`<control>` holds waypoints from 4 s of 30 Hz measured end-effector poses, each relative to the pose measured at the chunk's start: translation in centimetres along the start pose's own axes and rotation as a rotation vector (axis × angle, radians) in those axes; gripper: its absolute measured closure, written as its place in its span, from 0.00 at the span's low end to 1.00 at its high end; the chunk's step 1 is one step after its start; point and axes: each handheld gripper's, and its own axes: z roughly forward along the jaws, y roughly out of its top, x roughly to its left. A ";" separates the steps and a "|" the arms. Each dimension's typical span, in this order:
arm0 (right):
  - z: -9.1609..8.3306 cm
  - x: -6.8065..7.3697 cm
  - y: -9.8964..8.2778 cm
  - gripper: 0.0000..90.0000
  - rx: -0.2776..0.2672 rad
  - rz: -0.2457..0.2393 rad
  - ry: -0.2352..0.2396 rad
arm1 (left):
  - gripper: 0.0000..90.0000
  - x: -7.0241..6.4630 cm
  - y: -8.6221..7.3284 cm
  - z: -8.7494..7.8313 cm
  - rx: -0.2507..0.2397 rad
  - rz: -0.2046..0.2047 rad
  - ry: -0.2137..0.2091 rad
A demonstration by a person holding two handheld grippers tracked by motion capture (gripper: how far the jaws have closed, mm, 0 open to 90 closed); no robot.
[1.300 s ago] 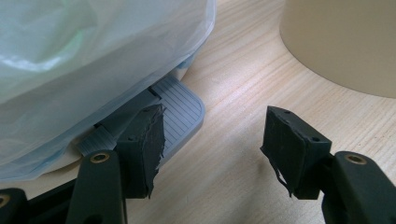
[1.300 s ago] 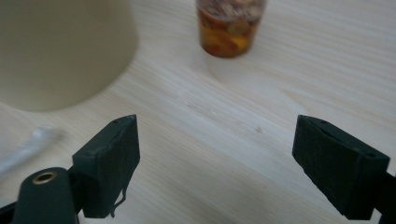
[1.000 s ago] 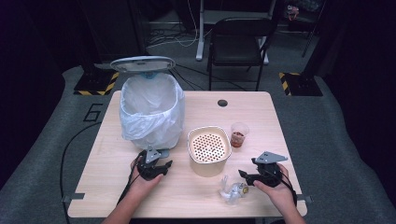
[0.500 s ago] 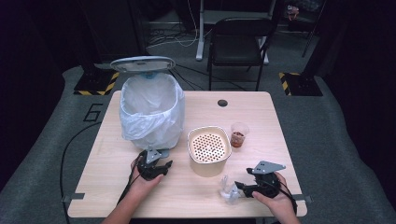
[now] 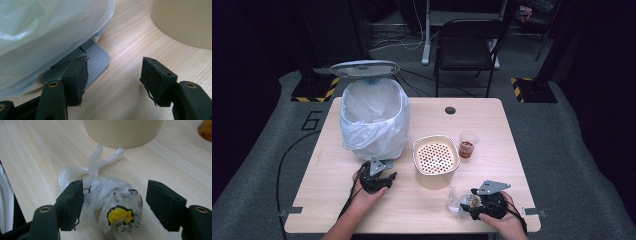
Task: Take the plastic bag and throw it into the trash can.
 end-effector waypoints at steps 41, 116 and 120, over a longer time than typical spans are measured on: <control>-2.1 -0.4 1.7 0.73 -0.026 -0.007 0.037 | 0.43 -0.1 0.0 0.0 0.010 0.016 0.012; -4.1 -0.4 26.0 0.77 -0.247 -0.186 0.128 | 0.43 -0.1 0.0 0.0 0.006 0.006 0.004; -3.0 0.1 27.9 0.77 -0.248 -0.201 0.133 | 0.43 0.0 0.0 0.0 0.006 0.003 0.002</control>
